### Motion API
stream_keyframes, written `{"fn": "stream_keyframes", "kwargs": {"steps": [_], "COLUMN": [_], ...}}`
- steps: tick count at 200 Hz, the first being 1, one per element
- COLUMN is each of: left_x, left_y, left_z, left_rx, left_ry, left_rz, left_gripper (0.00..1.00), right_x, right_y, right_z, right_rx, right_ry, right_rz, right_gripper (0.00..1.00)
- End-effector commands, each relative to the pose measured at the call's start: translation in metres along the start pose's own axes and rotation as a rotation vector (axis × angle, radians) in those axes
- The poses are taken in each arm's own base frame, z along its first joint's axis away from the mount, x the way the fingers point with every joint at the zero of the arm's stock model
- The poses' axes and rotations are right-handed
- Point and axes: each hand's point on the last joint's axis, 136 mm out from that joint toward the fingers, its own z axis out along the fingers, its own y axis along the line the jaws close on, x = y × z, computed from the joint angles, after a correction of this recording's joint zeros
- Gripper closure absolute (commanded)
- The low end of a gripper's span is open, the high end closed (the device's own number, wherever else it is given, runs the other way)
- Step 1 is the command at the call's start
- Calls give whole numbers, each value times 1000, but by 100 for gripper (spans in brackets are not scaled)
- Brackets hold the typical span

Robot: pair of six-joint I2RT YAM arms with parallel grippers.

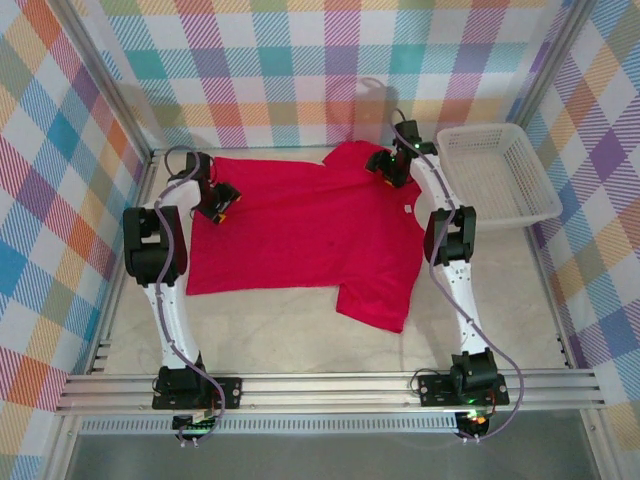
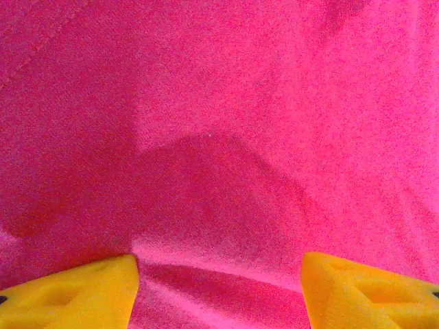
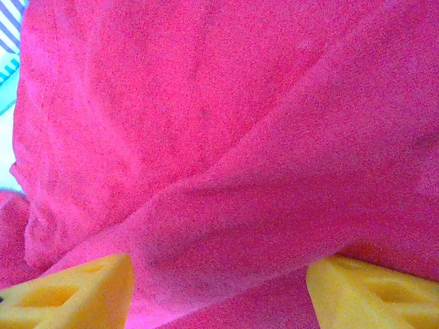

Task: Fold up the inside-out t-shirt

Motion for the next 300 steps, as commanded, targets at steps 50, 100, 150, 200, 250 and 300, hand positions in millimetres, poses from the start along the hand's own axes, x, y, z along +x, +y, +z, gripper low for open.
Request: {"fn": "stream_keyframes", "kwargs": {"steps": [50,100,150,200,250,300], "left_x": [31,107,135,155,166,143], "left_y": [10,62,116,163,176,131], "left_z": [-109,-119,-103,-107,-121,-150], "left_rx": [-62,-16,-76,-128,-33,36], "left_ry": [-86,27,98,153,171,33], "left_rz": [101,52,-23,-97,-236,-120], "left_gripper": [30,29,29,29,31,32], "right_x": [46,157,252,335,335,267], "right_y": [62,13,-64,-132,-130,-84], "right_z": [-122,-140,-130,-157,-202,-220], "right_rx": [-174,-168,-48,110,125,60], "right_ry": [67,187,294,319,242,104], "right_rz": [-63,35,127,273,226,57], "right_gripper": [28,27,29,30,29,24]}}
